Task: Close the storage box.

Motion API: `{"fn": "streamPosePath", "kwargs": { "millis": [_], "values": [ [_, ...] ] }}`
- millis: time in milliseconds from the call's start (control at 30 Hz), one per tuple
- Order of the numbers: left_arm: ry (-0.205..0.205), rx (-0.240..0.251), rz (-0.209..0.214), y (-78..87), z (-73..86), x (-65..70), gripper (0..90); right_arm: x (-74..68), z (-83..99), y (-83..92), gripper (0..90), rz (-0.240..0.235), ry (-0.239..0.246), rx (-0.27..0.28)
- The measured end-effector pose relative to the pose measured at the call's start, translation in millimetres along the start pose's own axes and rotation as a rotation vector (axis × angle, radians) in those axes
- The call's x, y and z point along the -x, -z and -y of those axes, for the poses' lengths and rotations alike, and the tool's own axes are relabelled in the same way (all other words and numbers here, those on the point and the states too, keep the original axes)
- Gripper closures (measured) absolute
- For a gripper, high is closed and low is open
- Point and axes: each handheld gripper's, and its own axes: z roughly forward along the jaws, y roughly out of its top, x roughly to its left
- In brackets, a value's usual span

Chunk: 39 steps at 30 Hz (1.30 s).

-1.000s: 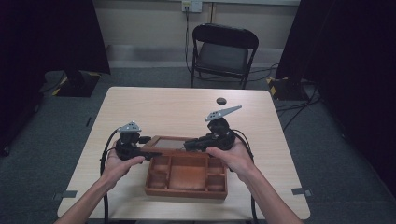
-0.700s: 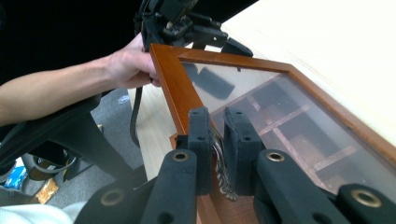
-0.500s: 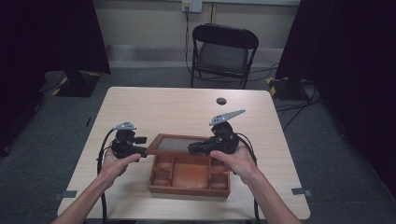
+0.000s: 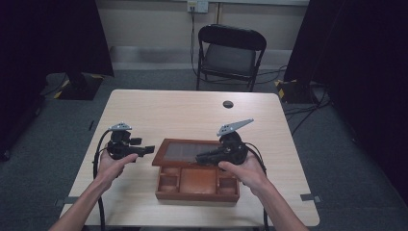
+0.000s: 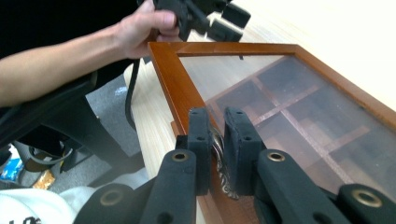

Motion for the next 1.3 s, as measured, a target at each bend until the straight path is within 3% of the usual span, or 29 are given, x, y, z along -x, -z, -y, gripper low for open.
{"fn": "streamPosePath", "kwargs": {
  "millis": [233,500,733,1300],
  "values": [
    [-0.01,-0.007,0.003,-1.9,-0.1,0.8,21.2,-6.3,12.9,-5.7,81.7,0.026,0.029,-0.041],
    [-0.016,-0.019,0.012,-3.4,0.4,1.9,21.3,-7.4,27.4,-12.2,81.4,0.035,0.028,-0.08],
    [0.0,-0.015,0.012,-3.5,0.7,1.5,21.4,-8.7,37.6,-17.1,81.5,0.044,0.04,-0.1],
    [0.007,-0.013,0.011,-3.8,0.9,1.7,21.8,-1.5,63.8,-41.4,81.5,0.036,0.004,-0.188]
  ]
}}
